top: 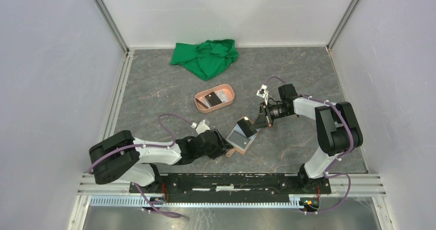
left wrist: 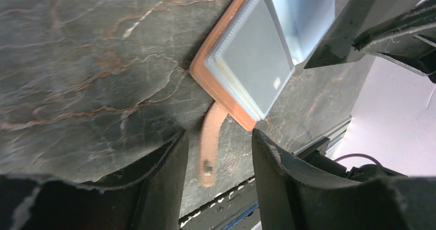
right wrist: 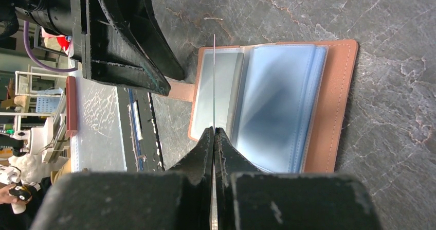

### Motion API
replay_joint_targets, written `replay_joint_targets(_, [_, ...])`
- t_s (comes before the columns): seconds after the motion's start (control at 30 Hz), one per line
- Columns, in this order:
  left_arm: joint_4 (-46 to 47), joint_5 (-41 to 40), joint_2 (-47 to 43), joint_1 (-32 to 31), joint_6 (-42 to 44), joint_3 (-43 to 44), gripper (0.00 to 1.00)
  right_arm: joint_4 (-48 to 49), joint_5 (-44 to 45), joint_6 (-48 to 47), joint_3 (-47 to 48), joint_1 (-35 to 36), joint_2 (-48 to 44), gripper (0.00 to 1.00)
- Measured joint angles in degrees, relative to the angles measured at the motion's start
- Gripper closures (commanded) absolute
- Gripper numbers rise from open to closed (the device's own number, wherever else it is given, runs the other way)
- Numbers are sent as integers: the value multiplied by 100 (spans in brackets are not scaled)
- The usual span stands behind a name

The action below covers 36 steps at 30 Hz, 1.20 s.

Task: Put the credit cards into the card holder
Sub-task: Insert the credit card into the card holder.

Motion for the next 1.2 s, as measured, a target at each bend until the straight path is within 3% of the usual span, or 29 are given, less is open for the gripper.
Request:
replay_joint_targets(0.23, [-894, -184, -535, -55, -168, 24, 41, 0, -2, -2, 0, -11, 2, 100])
replay_joint_targets(0.4, [-557, -17, -533, -103, -361, -236, 42, 0, -2, -4, 0, -11, 37, 100])
replay_joint_targets(0.57, [188, 177, -28, -120, -549, -262, 66, -2, -4, -7, 0, -11, 42, 100])
replay_joint_targets(0.73, [356, 186, 201, -122, -678, -264, 94, -4, -7, -46, 0, -11, 48, 100])
replay_joint_targets(0.8, [356, 140, 192, -122, -693, -295, 98, -7, -7, -52, 0, -11, 52, 100])
replay_joint_targets(1.1, [-533, -205, -656, 260, -315, -461, 96, 540, -264, 431, -315, -7, 48, 100])
replay_joint_targets(1.2, [-758, -199, -767, 538, 26, -459, 85, 1202, -310, 1108, -741, 35, -2, 100])
